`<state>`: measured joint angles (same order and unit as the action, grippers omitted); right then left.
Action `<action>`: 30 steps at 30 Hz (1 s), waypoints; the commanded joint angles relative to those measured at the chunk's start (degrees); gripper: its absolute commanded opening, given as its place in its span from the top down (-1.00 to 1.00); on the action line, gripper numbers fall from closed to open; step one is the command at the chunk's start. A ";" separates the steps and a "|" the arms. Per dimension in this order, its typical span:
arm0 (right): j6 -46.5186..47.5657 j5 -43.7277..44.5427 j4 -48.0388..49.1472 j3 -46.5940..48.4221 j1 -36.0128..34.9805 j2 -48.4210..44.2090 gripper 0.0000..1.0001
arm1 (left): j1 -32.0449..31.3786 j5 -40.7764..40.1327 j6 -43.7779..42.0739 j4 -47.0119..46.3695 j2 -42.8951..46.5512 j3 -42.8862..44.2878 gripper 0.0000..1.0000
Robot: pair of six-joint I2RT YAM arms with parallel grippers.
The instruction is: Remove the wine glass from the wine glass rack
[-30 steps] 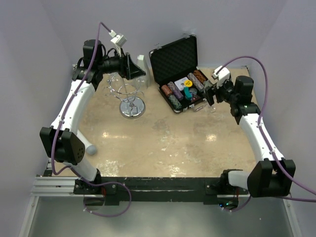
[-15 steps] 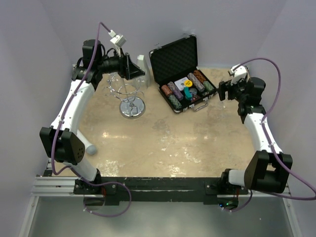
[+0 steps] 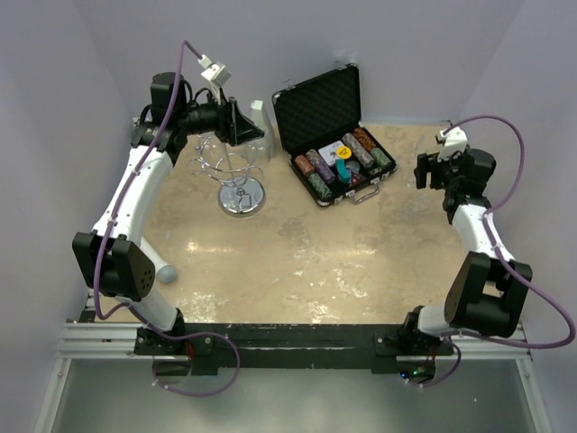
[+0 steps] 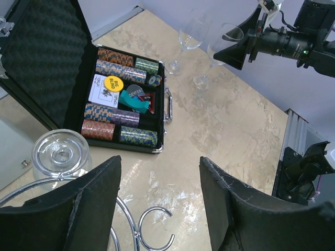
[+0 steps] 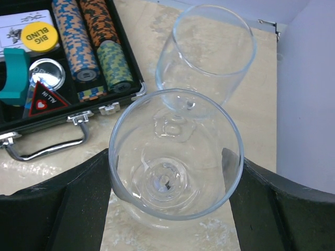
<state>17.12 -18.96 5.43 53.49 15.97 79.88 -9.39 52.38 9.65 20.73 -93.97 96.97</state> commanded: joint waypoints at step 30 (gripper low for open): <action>-4.82 1.03 14.17 1.70 2.75 7.05 -0.01 | 0.86 -2.11 -5.78 2.38 -0.07 2.35 -0.31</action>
<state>13.08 -18.92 15.46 53.39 18.44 88.14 -9.02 50.09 4.82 23.73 -93.97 96.97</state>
